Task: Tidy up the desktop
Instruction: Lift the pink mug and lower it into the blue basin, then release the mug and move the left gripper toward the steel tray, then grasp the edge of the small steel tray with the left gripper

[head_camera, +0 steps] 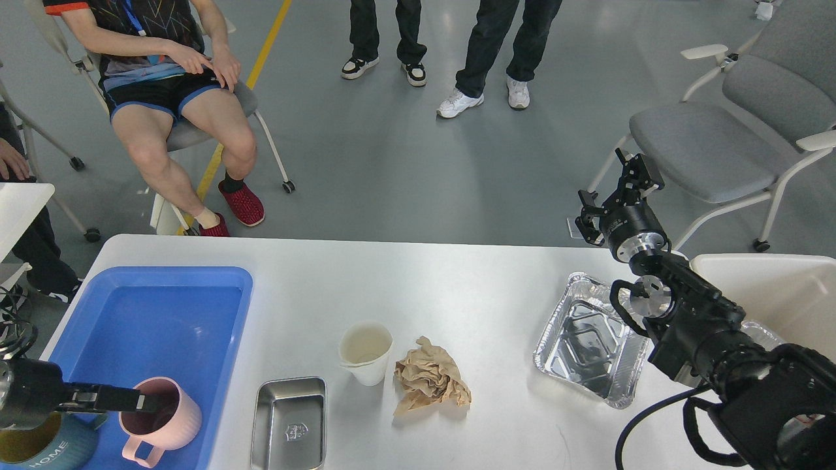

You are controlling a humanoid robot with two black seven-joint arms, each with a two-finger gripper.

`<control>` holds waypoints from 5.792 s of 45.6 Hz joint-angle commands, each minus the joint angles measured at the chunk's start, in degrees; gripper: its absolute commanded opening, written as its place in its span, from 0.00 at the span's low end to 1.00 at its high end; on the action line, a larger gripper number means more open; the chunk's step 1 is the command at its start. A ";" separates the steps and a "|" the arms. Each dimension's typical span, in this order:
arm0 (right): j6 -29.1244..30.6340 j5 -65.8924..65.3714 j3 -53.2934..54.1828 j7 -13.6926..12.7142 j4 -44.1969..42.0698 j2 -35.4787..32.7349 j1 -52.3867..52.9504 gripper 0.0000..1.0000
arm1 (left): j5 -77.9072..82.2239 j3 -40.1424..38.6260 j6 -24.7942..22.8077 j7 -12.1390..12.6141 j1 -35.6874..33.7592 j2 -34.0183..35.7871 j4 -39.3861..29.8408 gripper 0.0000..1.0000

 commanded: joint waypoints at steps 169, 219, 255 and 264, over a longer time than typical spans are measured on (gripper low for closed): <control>0.00 -0.18 -0.18 -0.26 -0.17 0.64 1.42 1.00 | 0.60 0.85 -6.47 -6.82 1.23 -27.75 14.93 0.96; -0.08 -0.44 -0.26 -0.26 -0.26 0.82 1.86 1.00 | 1.04 3.57 1.09 -7.43 3.61 -33.38 20.47 0.29; -0.17 -0.62 -0.26 -0.26 -0.18 0.99 2.04 1.00 | 0.95 5.86 0.83 -7.96 0.09 -33.29 20.47 0.11; -0.17 -0.70 -0.26 -0.26 -0.17 0.99 2.04 1.00 | 0.95 5.94 0.74 -7.96 -0.79 -33.38 20.38 0.11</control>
